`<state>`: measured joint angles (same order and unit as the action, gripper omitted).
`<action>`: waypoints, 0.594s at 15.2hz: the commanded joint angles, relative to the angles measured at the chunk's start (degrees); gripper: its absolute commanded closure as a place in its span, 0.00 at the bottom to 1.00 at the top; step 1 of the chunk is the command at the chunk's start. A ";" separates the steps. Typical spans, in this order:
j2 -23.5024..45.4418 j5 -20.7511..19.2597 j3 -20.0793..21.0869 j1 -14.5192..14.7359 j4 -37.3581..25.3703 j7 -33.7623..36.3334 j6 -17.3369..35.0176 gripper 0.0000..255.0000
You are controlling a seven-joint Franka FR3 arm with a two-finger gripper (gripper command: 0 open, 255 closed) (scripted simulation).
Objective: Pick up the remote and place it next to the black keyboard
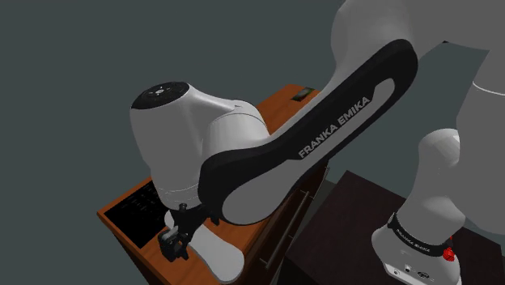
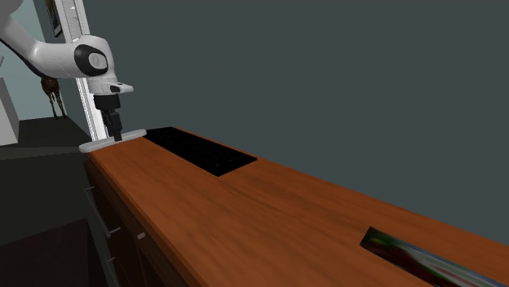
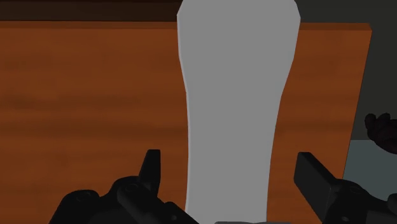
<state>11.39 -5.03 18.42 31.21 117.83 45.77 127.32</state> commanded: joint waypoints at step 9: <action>-3.47 1.59 0.35 -0.29 -3.40 -1.08 -6.65 0.00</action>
<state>8.11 -3.52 18.77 30.95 114.44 44.76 120.90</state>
